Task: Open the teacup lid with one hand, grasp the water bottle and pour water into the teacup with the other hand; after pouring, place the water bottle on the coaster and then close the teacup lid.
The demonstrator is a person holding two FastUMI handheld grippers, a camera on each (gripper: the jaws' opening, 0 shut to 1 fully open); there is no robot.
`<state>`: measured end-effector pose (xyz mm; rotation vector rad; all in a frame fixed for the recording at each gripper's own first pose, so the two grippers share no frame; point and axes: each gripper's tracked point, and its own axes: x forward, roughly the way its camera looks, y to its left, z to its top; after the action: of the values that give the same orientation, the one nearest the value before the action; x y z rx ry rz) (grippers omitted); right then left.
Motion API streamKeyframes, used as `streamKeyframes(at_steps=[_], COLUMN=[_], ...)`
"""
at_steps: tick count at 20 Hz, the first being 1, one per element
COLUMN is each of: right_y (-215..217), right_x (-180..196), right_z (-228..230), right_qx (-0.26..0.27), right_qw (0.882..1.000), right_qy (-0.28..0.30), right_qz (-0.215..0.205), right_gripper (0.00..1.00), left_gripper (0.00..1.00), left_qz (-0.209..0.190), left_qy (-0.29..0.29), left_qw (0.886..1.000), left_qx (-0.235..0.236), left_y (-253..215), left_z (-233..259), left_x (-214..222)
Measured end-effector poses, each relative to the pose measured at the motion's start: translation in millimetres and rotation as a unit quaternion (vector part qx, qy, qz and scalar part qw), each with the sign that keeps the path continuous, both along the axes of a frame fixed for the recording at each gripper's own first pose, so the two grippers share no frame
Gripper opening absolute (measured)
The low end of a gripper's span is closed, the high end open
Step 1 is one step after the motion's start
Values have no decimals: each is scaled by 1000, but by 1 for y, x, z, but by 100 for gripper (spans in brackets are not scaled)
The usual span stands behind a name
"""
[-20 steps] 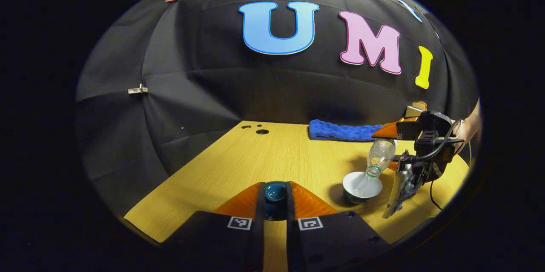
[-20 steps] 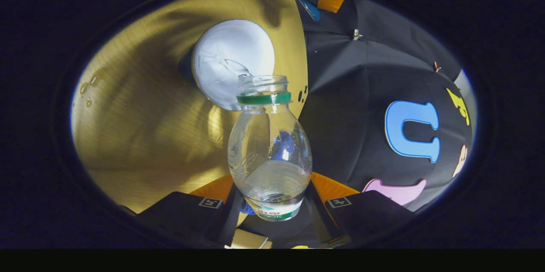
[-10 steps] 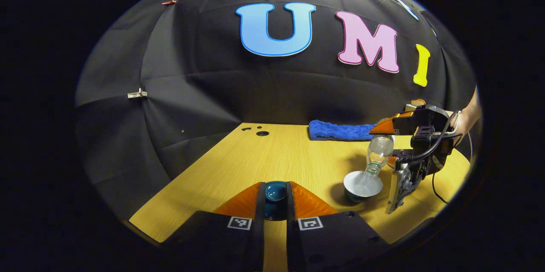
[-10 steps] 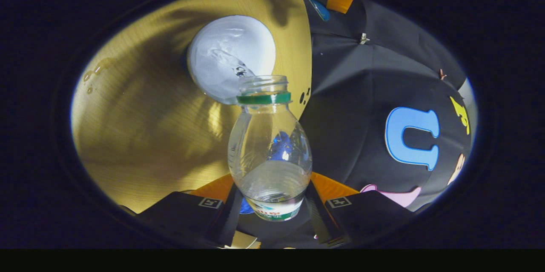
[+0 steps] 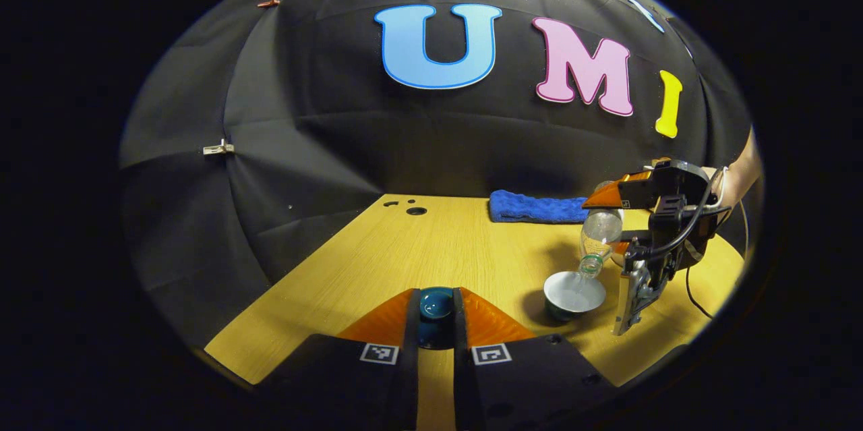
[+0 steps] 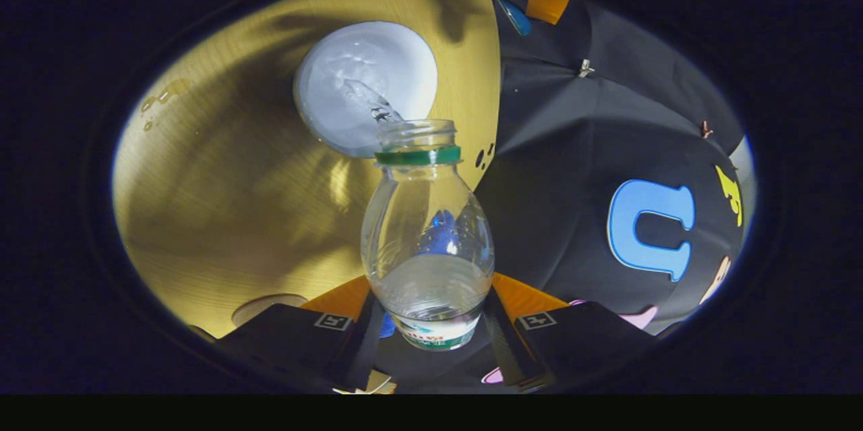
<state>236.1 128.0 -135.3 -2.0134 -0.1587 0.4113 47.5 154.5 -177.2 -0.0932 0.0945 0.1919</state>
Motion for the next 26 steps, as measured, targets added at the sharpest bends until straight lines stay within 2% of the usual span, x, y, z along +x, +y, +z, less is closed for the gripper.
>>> streamKeyframes(at_steps=[5, 6, 7, 14, 15, 16, 26], right_y=[4, 5, 7, 10, 10, 11, 15], right_x=[-1, -1, -1, 3, 3, 3, 5], right_z=[1, 3, 4, 11, 11, 12, 15], right_qx=[-12, -15, -18, -56, -59, -64, -109], right_qw=[1000, 1000, 1000, 998, 998, 998, 993], right_qy=[-1, -1, -1, -1, 0, -1, 4], right_qz=[5, 8, 11, 19, 18, 19, 32], right_gripper=[73, 73, 73, 73, 74, 74, 74], left_gripper=[25, 22, 25, 25, 22, 25, 25], left_qz=[2, 2, 2, 2, 3, 4, 10], left_qy=[-3, -4, -4, -7, -7, -6, -5], left_qw=[1000, 1000, 1000, 1000, 1000, 1000, 1000], left_qx=[1, 1, -1, -6, -7, -8, -3], left_y=[2, 2, 2, 3, 4, 6, 13], left_z=[2, 3, 3, 5, 4, 3, 3], left_x=[-2, -2, -2, -7, -8, -10, -16])
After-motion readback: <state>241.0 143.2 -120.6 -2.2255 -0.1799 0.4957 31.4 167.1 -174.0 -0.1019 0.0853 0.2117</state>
